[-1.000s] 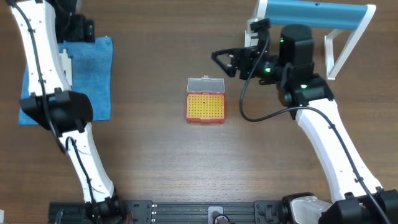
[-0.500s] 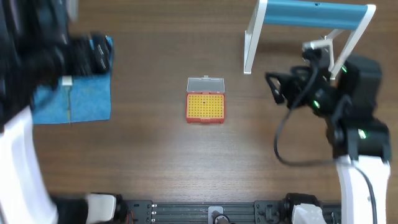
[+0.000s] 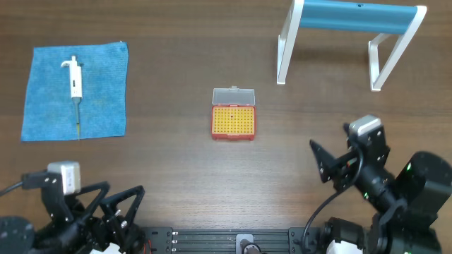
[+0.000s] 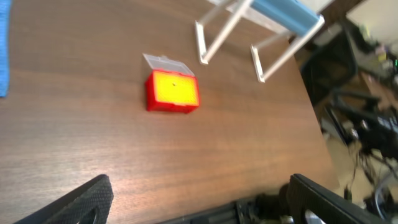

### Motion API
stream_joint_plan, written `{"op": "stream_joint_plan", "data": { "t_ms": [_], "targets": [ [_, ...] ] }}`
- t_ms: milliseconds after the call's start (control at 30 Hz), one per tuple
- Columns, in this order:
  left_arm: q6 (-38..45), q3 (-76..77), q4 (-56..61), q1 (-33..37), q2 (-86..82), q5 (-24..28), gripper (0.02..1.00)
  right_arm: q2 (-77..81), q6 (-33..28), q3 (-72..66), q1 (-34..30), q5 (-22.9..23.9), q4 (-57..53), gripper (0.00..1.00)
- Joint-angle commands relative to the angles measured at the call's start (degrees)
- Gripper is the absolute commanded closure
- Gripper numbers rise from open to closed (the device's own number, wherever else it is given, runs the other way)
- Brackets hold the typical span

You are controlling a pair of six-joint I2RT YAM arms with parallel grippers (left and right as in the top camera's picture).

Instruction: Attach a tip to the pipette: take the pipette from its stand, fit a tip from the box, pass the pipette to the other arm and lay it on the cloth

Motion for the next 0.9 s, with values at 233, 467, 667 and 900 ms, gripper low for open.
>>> {"op": "stream_joint_plan", "data": {
  "t_ms": [233,467,667,900],
  "targets": [
    [-2.71,-5.84,0.85,-0.31,-1.62,-11.47,0.11,-3.85,-1.14,-5.77,-0.28,-1.77,-6.03,0.218],
    [-2.71,-5.84,0.66,-0.31,-1.62,-11.47,0.11,-3.85,-1.16,-5.77,-0.28,1.16,-6.43,0.218],
    [-2.71,-5.84,0.66,-0.31,-1.62,-11.47,0.11,-3.85,-1.14,-5.75,-0.28,1.16,-6.43,0.215],
    [-3.17,-10.05,1.16,6.75,-3.3,-14.43,0.023,-3.85,-1.14,-5.75,-0.28,1.16,-6.43,0.218]
  ]
}}
